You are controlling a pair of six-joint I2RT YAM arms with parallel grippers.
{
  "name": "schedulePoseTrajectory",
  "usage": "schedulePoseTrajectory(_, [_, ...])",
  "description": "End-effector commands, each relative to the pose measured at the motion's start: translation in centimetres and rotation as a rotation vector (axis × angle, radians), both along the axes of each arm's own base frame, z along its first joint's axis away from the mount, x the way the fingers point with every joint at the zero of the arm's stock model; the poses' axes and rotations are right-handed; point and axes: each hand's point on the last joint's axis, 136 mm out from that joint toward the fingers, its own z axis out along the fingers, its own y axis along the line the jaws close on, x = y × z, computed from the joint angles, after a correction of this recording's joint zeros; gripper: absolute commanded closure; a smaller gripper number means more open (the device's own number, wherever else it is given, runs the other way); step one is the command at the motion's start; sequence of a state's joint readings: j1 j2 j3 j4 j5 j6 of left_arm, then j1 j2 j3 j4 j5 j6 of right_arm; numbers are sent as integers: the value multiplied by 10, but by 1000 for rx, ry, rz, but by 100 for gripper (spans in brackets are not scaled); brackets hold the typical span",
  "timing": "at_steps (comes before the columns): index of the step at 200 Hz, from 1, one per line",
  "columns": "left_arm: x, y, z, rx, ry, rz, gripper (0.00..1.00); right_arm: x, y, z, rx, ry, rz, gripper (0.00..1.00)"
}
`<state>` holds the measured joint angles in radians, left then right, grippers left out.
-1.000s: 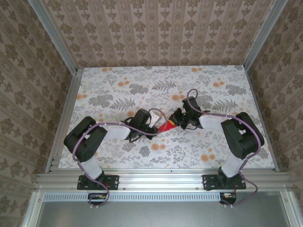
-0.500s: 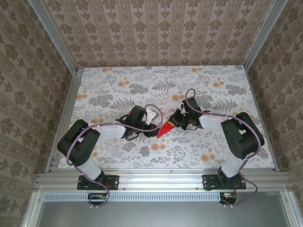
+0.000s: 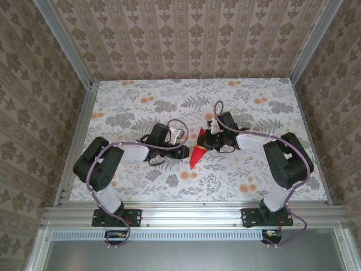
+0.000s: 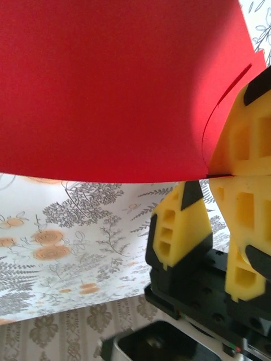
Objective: Fold a paper plane with a square sheet of paper (pick it up from the middle)
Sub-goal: Fold the wing for the fifth time at the center of the table.
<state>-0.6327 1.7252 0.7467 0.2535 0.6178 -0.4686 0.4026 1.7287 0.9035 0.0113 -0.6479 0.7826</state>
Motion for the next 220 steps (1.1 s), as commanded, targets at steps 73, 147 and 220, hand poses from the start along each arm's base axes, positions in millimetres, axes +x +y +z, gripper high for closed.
schedulePoseTrajectory(73, [9, -15, 12, -130, 49, 2, 57, 2, -1, -11, 13, -18, 52, 92])
schedulePoseTrajectory(147, [-4, -17, -6, -51, -21, 13, 59, 21, -4, -6, 74, -25, -34, 92])
schedulePoseTrajectory(220, [-3, -10, -21, 56, -78, 24, 79, 30, -9, -6, 96, -13, -79, 92])
